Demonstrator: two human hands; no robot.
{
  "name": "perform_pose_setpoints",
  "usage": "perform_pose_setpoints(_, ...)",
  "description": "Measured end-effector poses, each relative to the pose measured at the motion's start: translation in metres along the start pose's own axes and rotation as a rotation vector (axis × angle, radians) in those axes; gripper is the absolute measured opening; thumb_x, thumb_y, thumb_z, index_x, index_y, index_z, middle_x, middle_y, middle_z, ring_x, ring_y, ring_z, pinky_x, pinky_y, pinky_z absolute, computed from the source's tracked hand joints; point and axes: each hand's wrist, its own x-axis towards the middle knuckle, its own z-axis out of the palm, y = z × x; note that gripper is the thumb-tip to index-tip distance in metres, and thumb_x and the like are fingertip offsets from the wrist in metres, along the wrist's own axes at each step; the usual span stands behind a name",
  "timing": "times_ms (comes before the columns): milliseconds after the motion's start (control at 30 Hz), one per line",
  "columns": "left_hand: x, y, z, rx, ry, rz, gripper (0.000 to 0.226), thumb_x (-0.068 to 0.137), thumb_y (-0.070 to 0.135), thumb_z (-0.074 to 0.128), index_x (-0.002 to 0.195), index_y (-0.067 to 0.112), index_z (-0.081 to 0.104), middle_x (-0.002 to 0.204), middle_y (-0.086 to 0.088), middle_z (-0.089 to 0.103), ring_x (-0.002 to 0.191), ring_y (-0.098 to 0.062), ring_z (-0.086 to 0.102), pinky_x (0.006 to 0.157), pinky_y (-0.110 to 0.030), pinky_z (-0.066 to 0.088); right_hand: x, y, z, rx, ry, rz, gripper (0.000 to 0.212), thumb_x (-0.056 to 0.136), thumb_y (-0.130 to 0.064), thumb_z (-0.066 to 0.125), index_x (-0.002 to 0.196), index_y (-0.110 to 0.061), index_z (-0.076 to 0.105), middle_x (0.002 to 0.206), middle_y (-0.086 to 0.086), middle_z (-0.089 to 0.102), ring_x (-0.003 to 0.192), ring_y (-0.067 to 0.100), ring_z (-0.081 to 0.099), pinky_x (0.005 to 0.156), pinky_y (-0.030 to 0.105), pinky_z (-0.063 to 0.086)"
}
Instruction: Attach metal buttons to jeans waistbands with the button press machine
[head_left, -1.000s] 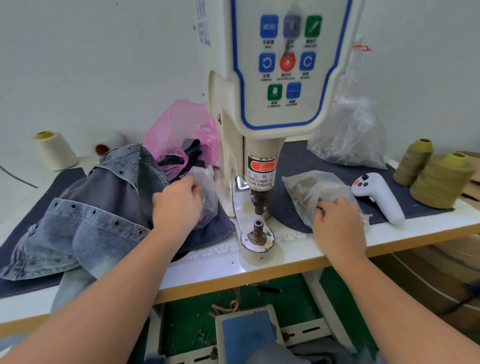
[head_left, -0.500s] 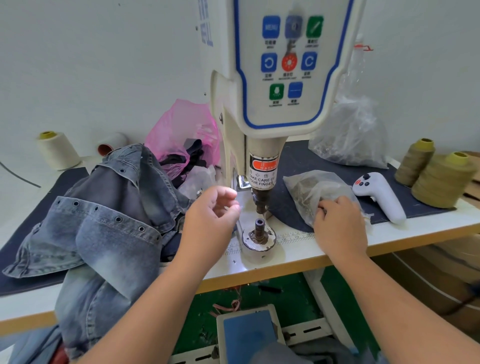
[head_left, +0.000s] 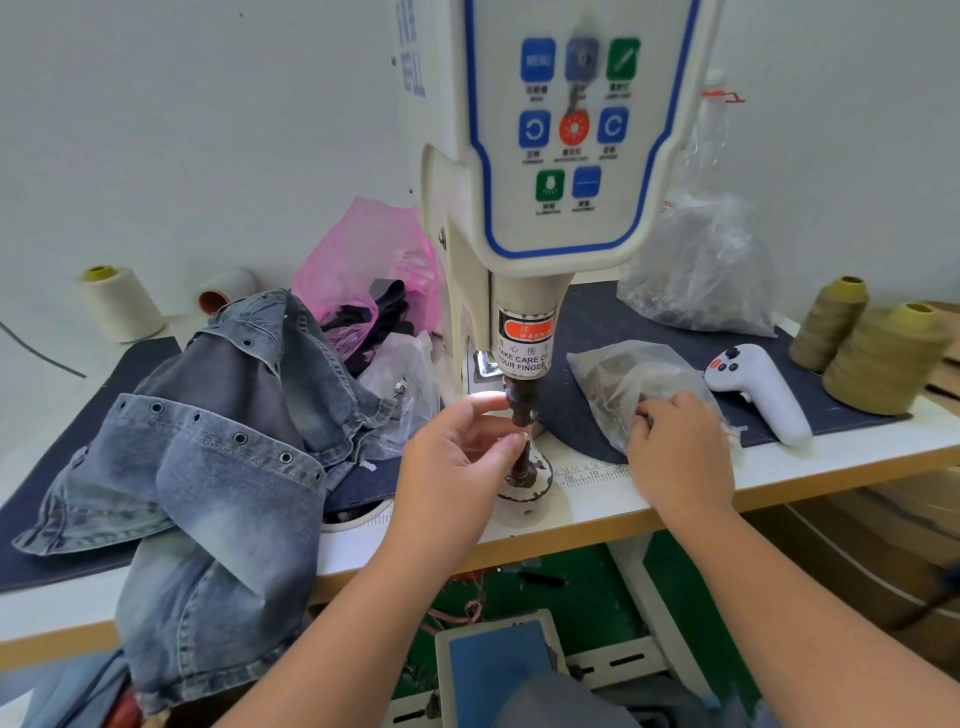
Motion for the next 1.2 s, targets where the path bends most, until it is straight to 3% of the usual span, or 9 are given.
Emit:
perform_pose_setpoints(267, 0.002, -0.01, 0.004, 0.095, 0.087, 0.054, 0.032, 0.089, 0.009, 0.072, 0.1, 0.038, 0.065, 0.088, 0.021, 0.074, 0.087, 0.0, 0.07, 0.081, -0.017, 0.055, 0.0, 0.001, 0.0, -0.001, 0.018, -0.017, 0.024, 0.099, -0.022, 0.049, 0.098, -0.012, 0.071, 0.091, 0.002, 0.051, 0.089, 0.021, 0.048, 0.077, 0.041, 0.048)
perform_pose_setpoints(400, 0.006, -0.012, 0.004, 0.103, 0.088, 0.035, 0.025, 0.088, 0.009, 0.072, 0.104, 0.028, 0.069, 0.088, 0.014, 0.075, 0.086, -0.006, 0.07, 0.081, -0.025, 0.057, 0.001, 0.002, 0.001, -0.002, 0.014, -0.017, 0.025, 0.099, -0.021, 0.048, 0.097, -0.012, 0.071, 0.092, 0.004, 0.053, 0.09, 0.022, 0.048, 0.076, 0.041, 0.047)
perform_pose_setpoints(733, 0.007, -0.01, 0.003, 0.071, 0.101, 0.027, 0.026, 0.087, 0.01, 0.072, 0.098, 0.032, 0.063, 0.085, 0.013, 0.073, 0.082, -0.008, 0.068, 0.073, -0.018, 0.056, 0.001, 0.002, 0.002, 0.003, 0.012, -0.009, 0.024, 0.099, -0.021, 0.049, 0.096, -0.012, 0.071, 0.093, 0.003, 0.052, 0.092, 0.021, 0.047, 0.078, 0.04, 0.046)
perform_pose_setpoints(1067, 0.005, -0.008, 0.0, 0.078, 0.063, 0.022, 0.022, 0.088, 0.012, 0.071, 0.097, 0.029, 0.061, 0.086, 0.015, 0.069, 0.081, -0.01, 0.066, 0.076, -0.027, 0.057, 0.001, 0.003, 0.003, 0.02, 0.026, -0.007, 0.023, 0.098, -0.021, 0.05, 0.096, -0.012, 0.071, 0.091, 0.002, 0.05, 0.089, 0.02, 0.045, 0.076, 0.039, 0.045)
perform_pose_setpoints(1200, 0.006, -0.008, 0.002, 0.091, 0.045, 0.027, 0.024, 0.089, 0.012, 0.071, 0.095, 0.033, 0.061, 0.087, 0.018, 0.068, 0.08, -0.007, 0.064, 0.075, -0.022, 0.056, 0.001, 0.003, 0.004, 0.021, 0.028, -0.001, 0.023, 0.098, -0.021, 0.051, 0.095, -0.013, 0.071, 0.09, 0.001, 0.05, 0.088, 0.021, 0.047, 0.075, 0.04, 0.047)
